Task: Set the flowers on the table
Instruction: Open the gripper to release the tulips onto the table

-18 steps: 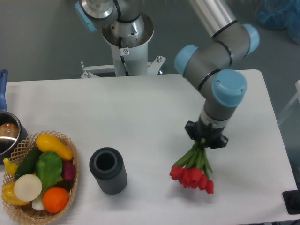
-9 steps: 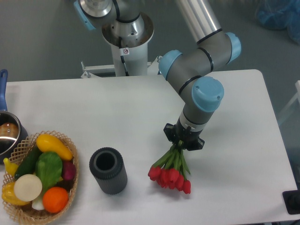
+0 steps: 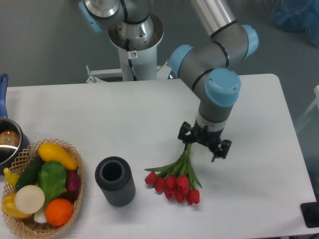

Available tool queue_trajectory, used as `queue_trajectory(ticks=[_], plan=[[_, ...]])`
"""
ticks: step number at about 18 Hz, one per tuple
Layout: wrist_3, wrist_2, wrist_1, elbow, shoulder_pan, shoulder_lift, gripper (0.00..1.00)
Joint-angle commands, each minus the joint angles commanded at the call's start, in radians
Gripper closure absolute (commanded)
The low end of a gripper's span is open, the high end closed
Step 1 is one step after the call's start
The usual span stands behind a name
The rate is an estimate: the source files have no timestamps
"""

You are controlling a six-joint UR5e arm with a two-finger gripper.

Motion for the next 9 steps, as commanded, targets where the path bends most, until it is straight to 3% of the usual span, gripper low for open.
queue_trajectory(ticks=[4,9], plan=[[0.161,0.002,-0.003,0.037,0.055,0.0,0.0],[0.183,0.012,-0.015,0.064,0.103,-0.002,0.0]])
